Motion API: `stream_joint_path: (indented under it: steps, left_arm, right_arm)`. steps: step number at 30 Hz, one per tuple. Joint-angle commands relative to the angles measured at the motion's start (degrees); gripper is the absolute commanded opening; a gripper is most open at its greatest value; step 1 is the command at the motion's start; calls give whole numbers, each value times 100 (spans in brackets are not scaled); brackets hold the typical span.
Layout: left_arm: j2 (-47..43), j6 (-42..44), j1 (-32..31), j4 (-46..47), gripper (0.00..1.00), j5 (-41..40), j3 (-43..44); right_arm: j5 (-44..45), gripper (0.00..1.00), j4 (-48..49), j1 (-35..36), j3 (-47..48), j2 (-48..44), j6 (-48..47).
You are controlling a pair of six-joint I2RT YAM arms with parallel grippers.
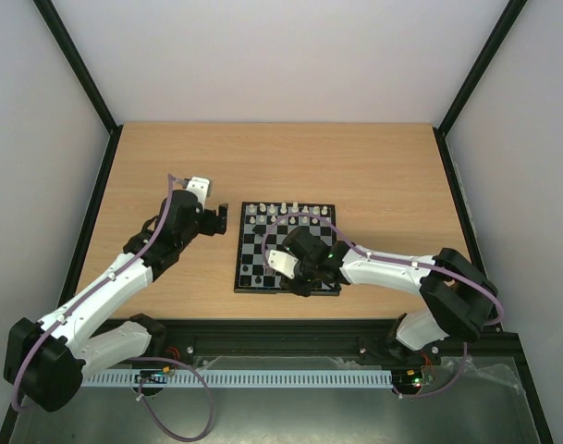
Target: Set up the chess pieces on the board
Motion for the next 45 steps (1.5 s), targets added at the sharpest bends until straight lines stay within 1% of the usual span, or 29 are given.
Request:
stream_joint_path:
  steps: [1, 23, 26, 28, 30, 33, 36, 41, 45]
  left_arm:
    - [45, 84, 8, -66, 99, 80, 38]
    - [145, 84, 8, -100, 99, 204, 57]
    - [139, 73, 8, -113, 99, 192, 65]
    - [120, 24, 8, -121, 99, 93, 88]
    - [63, -53, 8, -103, 99, -18, 101]
    - [-1, -156, 8, -30, 99, -47, 57]
    - [81, -135, 8, -46, 99, 175, 68]
    - [430, -13, 0, -247, 99, 636, 215]
    - [855, 143, -1, -468, 99, 1325, 484]
  right_arm:
    - [99, 18, 44, 38, 119, 63, 94]
    - [27, 17, 56, 44, 236, 115, 187]
    - [29, 22, 3, 39, 293, 48, 238]
    - [37, 27, -68, 43, 365, -59, 254]
    - [54, 32, -122, 38, 407, -279, 254]
    - [53, 36, -222, -26, 443, -649, 294]
    - [-75, 38, -323, -338, 482, -1003, 409]
    - [-351, 38, -317, -1187, 286, -1498, 751]
    - [-307, 37, -401, -1636, 209, -1521, 846]
